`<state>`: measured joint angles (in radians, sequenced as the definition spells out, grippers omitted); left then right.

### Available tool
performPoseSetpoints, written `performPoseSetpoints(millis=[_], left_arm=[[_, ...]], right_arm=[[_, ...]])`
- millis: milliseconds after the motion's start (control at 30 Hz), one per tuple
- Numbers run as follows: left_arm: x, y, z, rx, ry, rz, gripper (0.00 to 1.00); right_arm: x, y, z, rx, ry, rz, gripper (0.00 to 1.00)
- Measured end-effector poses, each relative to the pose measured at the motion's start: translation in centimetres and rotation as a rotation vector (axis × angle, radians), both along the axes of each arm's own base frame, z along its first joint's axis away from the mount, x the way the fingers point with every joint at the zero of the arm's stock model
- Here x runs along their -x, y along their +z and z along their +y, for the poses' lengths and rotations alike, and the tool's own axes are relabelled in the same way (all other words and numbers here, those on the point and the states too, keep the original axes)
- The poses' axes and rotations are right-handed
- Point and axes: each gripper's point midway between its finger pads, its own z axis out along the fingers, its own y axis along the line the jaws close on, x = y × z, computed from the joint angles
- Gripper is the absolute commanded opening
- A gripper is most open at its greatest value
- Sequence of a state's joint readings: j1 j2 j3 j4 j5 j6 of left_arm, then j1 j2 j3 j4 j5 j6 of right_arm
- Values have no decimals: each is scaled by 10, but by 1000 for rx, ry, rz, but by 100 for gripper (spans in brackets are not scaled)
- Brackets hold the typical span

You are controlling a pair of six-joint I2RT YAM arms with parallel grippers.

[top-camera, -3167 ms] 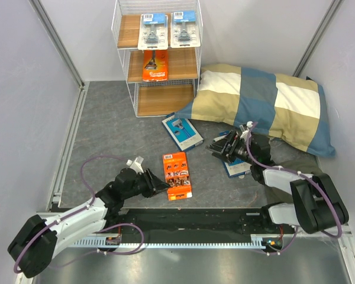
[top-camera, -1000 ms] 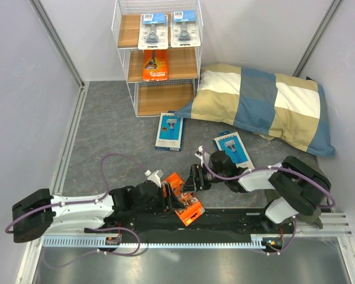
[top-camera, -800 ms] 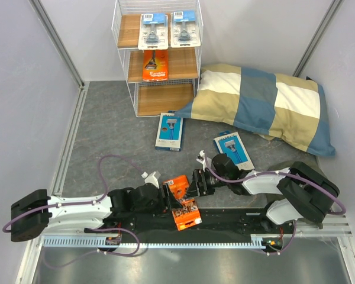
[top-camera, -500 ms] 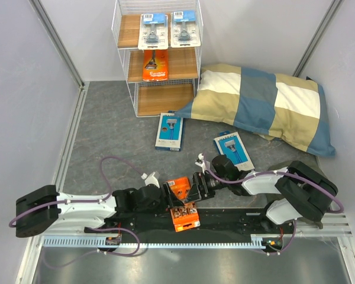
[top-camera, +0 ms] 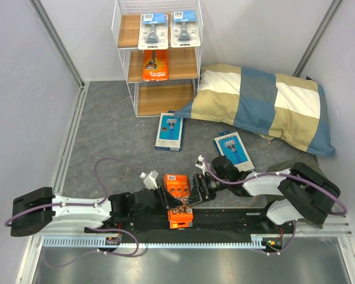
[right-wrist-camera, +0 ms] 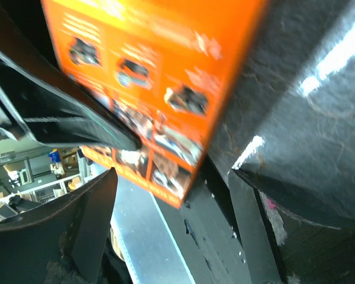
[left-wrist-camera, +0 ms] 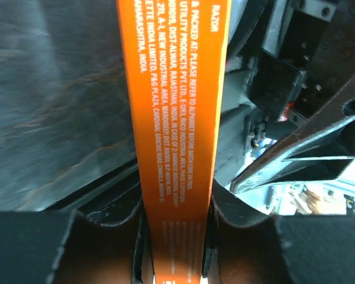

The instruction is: Place and organize the shaving razors onto the shelf

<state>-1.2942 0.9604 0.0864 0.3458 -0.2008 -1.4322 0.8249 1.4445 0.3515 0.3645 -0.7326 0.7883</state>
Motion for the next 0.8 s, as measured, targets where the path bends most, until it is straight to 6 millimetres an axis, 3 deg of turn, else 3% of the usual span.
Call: performPoseSetpoints(millis=[200, 433, 567, 800], left_arm=[[-9, 10, 16, -15, 41, -73, 12], [-13, 23, 28, -8, 50, -146, 12], [-13, 29, 30, -18, 15, -204, 12], [-9, 42, 16, -33, -75, -268, 12]], right_arm=[[-6, 3, -6, 52, -44, -30, 89], [-41, 20, -19, 83, -185, -138, 93], [-56, 36, -20, 39, -228, -194, 93], [-58, 62, -5, -111, -204, -219, 93]])
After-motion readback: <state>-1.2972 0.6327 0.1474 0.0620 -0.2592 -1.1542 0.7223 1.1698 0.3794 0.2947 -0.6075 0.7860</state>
